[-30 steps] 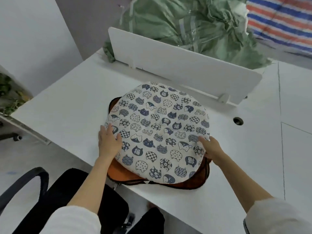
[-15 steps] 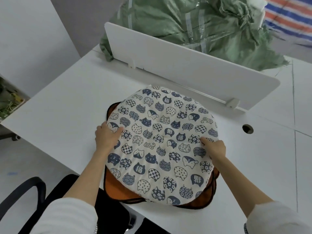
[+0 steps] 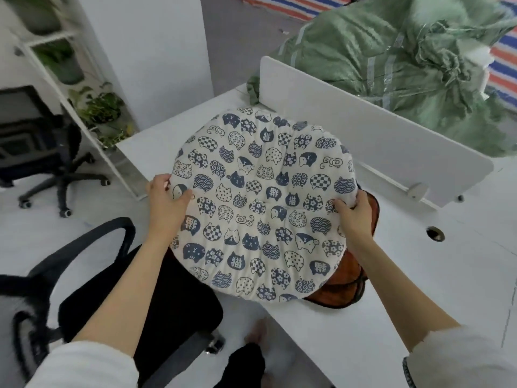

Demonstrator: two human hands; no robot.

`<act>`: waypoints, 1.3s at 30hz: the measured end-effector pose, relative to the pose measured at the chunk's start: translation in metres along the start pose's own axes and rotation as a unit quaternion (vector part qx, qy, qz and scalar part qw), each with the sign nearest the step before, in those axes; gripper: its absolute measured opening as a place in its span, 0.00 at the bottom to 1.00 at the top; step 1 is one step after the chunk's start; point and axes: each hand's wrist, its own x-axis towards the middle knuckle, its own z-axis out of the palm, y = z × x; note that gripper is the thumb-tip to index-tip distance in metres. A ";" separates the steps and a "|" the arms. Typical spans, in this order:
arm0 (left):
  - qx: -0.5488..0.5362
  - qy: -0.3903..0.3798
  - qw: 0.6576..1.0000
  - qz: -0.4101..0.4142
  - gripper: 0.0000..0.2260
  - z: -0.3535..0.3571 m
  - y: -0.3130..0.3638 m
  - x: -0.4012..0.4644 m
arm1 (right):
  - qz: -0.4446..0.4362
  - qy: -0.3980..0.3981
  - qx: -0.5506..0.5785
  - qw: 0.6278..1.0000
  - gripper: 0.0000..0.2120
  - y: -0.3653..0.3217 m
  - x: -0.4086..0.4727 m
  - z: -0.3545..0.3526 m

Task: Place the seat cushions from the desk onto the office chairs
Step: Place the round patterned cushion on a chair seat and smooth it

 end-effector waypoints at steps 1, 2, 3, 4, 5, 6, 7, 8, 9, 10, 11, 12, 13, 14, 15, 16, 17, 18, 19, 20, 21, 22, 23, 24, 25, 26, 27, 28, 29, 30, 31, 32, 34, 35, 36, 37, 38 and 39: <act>-0.013 0.008 1.000 -0.021 0.18 -0.019 -0.006 -0.010 | -0.024 -0.014 -0.008 1.000 0.11 -0.007 -0.009 0.010; -0.014 0.017 0.999 -0.038 0.15 -0.038 -0.013 -0.019 | -0.048 -0.033 -0.023 0.998 0.11 -0.013 -0.020 0.023; -0.015 0.028 0.998 -0.053 0.14 -0.059 -0.022 -0.029 | -0.070 -0.052 -0.044 0.995 0.10 -0.020 -0.033 0.039; -0.023 0.039 0.997 -0.070 0.15 -0.077 -0.032 -0.036 | -0.093 -0.068 -0.063 0.991 0.10 -0.026 -0.045 0.054; -0.037 0.049 0.994 -0.089 0.17 -0.094 -0.041 -0.043 | -0.112 -0.087 -0.073 0.987 0.10 -0.030 -0.056 0.069; -0.047 0.056 0.992 -0.104 0.21 -0.109 -0.052 -0.048 | -0.129 -0.106 -0.079 0.983 0.12 -0.033 -0.067 0.085; -0.054 0.064 0.989 -0.121 0.27 -0.123 -0.061 -0.055 | -0.142 -0.124 -0.090 0.978 0.13 -0.036 -0.078 0.100; -0.059 0.081 0.985 -0.142 0.33 -0.135 -0.068 -0.061 | -0.160 -0.141 -0.098 0.972 0.13 -0.039 -0.089 0.116; -0.062 0.096 0.979 -0.167 0.37 -0.144 -0.079 -0.064 | -0.170 -0.156 -0.101 0.968 0.14 -0.039 -0.097 0.130; -0.062 0.108 0.975 -0.182 0.38 -0.151 -0.086 -0.068 | -0.176 -0.168 -0.100 0.965 0.14 -0.041 -0.103 0.139; -0.061 0.119 0.971 -0.199 0.38 -0.159 -0.093 -0.072 | -0.180 -0.182 -0.100 0.961 0.15 -0.044 -0.110 0.149; -0.059 0.135 0.966 -0.213 0.37 -0.171 -0.104 -0.074 | -0.185 -0.200 -0.104 0.957 0.15 -0.046 -0.116 0.164; -0.058 0.146 0.960 -0.230 0.34 -0.183 -0.117 -0.074 | -0.184 -0.219 -0.110 0.952 0.15 -0.049 -0.121 0.180; -0.056 0.152 0.955 -0.247 0.31 -0.193 -0.129 -0.073 | -0.180 -0.238 -0.113 0.948 0.16 -0.051 -0.126 0.196; -0.057 0.156 0.950 -0.263 0.28 -0.202 -0.143 -0.073 | -0.174 -0.256 -0.117 0.944 0.16 -0.051 -0.130 0.214; -0.056 0.161 0.946 -0.275 0.25 -0.210 -0.159 -0.071 | -0.170 -0.270 -0.123 0.940 0.17 -0.050 -0.133 0.231; -0.052 0.163 0.941 -0.291 0.24 -0.215 -0.172 -0.069 | -0.165 -0.283 -0.131 0.936 0.17 -0.046 -0.136 0.249; -0.045 0.163 0.937 -0.305 0.23 -0.218 -0.187 -0.066 | -0.160 -0.293 -0.143 0.932 0.16 -0.040 -0.140 0.266; -0.032 0.157 0.933 -0.322 0.23 -0.220 -0.205 -0.063 | -0.148 -0.302 -0.157 0.929 0.17 -0.031 -0.144 0.283; -0.014 0.147 0.931 -0.335 0.23 -0.221 -0.220 -0.059 | -0.134 -0.308 -0.172 0.926 0.17 -0.021 -0.147 0.300; 0.009 0.136 0.928 -0.348 0.23 -0.221 -0.238 -0.055 | -0.117 -0.312 -0.187 0.924 0.16 -0.008 -0.149 0.318; 0.033 0.123 0.927 -0.354 0.23 -0.219 -0.256 -0.050 | -0.097 -0.311 -0.202 0.924 0.16 0.007 -0.149 0.333; 0.055 0.110 0.926 -0.358 0.23 -0.216 -0.271 -0.047 | -0.071 -0.307 -0.216 0.924 0.16 0.023 -0.148 0.347; 0.079 0.098 0.923 -0.362 0.22 -0.213 -0.286 -0.045 | -0.043 -0.304 -0.228 0.924 0.16 0.041 -0.146 0.357; 0.103 0.086 0.921 -0.366 0.22 -0.209 -0.297 -0.042 | -0.013 -0.301 -0.237 0.924 0.16 0.058 -0.144 0.365; 0.125 0.071 0.918 -0.371 0.22 -0.204 -0.310 -0.041 | 0.017 -0.293 -0.248 0.923 0.16 0.079 -0.142 0.372; 0.139 0.056 0.914 -0.378 0.22 -0.198 -0.321 -0.040 | 0.053 -0.280 -0.254 0.924 0.17 0.100 -0.139 0.378; 0.151 0.043 0.910 -0.384 0.22 -0.193 -0.334 -0.039 | 0.096 -0.263 -0.250 0.927 0.16 0.121 -0.138 0.384; 0.162 0.031 0.908 -0.385 0.22 -0.187 -0.345 -0.039 | 0.143 -0.245 -0.235 0.930 0.16 0.139 -0.136 0.387; 0.175 0.021 0.907 -0.383 0.24 -0.182 -0.357 -0.037 | 0.189 -0.229 -0.219 0.929 0.14 0.158 -0.133 0.391; 0.194 0.012 0.904 -0.382 0.24 -0.177 -0.374 -0.033 | 0.237 -0.220 -0.212 0.922 0.13 0.180 -0.129 0.397; 0.213 0.006 0.902 -0.375 0.25 -0.172 -0.388 -0.026 | 0.282 -0.218 -0.209 0.910 0.12 0.199 -0.125 0.402; 0.249 -0.008 0.896 -0.367 0.25 -0.165 -0.411 -0.010 | 0.337 -0.242 -0.223 0.882 0.11 0.235 -0.123 0.405; 0.262 -0.013 0.893 -0.365 0.26 -0.162 -0.421 -0.003 | 0.343 -0.249 -0.224 0.877 0.10 0.251 -0.124 0.406; 0.272 -0.014 0.887 -0.373 0.27 -0.160 -0.431 0.001 | 0.343 -0.240 -0.226 0.880 0.09 0.264 -0.125 0.406; 0.285 -0.011 0.874 -0.393 0.29 -0.158 -0.440 0.005 | 0.337 -0.215 -0.238 0.885 0.09 0.271 -0.125 0.408; 0.301 -0.010 0.860 -0.412 0.31 -0.158 -0.448 0.009 | 0.337 -0.182 -0.260 0.887 0.11 0.278 -0.123 0.409; 0.319 -0.015 0.848 -0.423 0.32 -0.156 -0.457 0.010 | 0.336 -0.153 -0.280 0.886 0.14 0.285 -0.120 0.410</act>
